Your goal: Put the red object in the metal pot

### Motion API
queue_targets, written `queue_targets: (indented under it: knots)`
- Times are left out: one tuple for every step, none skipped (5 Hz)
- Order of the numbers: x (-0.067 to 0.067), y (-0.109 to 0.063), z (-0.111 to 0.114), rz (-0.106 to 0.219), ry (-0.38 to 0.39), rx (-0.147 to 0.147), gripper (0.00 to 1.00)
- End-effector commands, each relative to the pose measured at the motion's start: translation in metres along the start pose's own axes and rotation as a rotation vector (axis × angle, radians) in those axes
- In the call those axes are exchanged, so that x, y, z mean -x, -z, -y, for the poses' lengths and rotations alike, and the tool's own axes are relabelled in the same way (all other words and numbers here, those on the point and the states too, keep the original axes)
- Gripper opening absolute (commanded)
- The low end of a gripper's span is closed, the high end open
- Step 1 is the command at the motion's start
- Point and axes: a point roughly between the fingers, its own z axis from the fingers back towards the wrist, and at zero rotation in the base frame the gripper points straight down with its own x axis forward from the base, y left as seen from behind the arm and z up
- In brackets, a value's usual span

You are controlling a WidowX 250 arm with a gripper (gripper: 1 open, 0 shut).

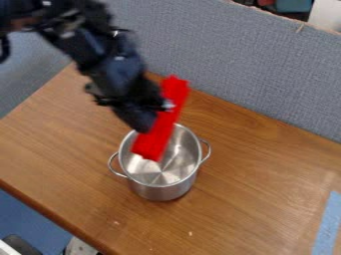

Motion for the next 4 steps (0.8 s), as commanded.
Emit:
queue_targets:
  knots:
    - [-0.015,0.023,-0.035,0.020,0.041,0.037,0.00]
    - [-0.018,0.063,-0.064,-0.045,0.093,0.057,0.00]
    - [-0.045,0.031,-0.080,0.027,0.041,0.041,0.00]
    - [-0.071,-0.002,-0.097,0.112,-0.002,0.041,0.00]
